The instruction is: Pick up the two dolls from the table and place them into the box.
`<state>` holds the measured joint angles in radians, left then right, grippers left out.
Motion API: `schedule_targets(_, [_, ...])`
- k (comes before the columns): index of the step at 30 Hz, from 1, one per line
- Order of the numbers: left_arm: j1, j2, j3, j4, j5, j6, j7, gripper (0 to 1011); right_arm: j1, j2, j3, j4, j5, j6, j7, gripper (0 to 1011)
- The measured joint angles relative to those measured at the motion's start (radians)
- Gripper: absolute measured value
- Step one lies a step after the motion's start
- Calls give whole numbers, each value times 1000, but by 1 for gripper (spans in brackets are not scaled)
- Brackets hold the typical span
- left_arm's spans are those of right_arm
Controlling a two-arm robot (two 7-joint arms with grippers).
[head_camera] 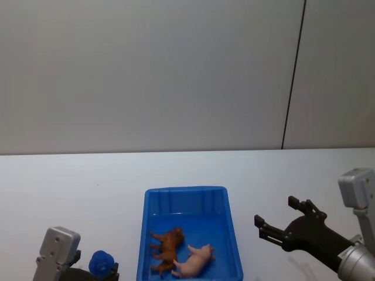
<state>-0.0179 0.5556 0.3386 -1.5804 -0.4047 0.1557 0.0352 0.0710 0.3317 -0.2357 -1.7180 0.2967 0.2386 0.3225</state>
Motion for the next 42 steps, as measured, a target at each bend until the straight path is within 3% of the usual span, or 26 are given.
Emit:
schedule_targets(5, [-17,-9,-1,27,11,4,-47,943,0,0,0,0,0,0,0,1001])
schedule_targets(17, [-57,-29,0,75,43,14,-125,589,0,0,0,0,0,0,0,1001])
schedule_targets(20, [-64,-30,-3,77,52,12,-134,544,0,0,0,0,0,0,0,1001])
schedule_targets(33, [-104,-26,-26,24,120,-5,-151,458,0,0,0,0,0,0,0,1001])
schedule_targets(40, [-154,-52,-23,2,175,-9,-191,412,0,0,0,0,0,0,0,1001])
schedule_targets(42, [-172,-65,-18,2,196,-10,-211,466,0,0,0,0,0,0,0,1001])
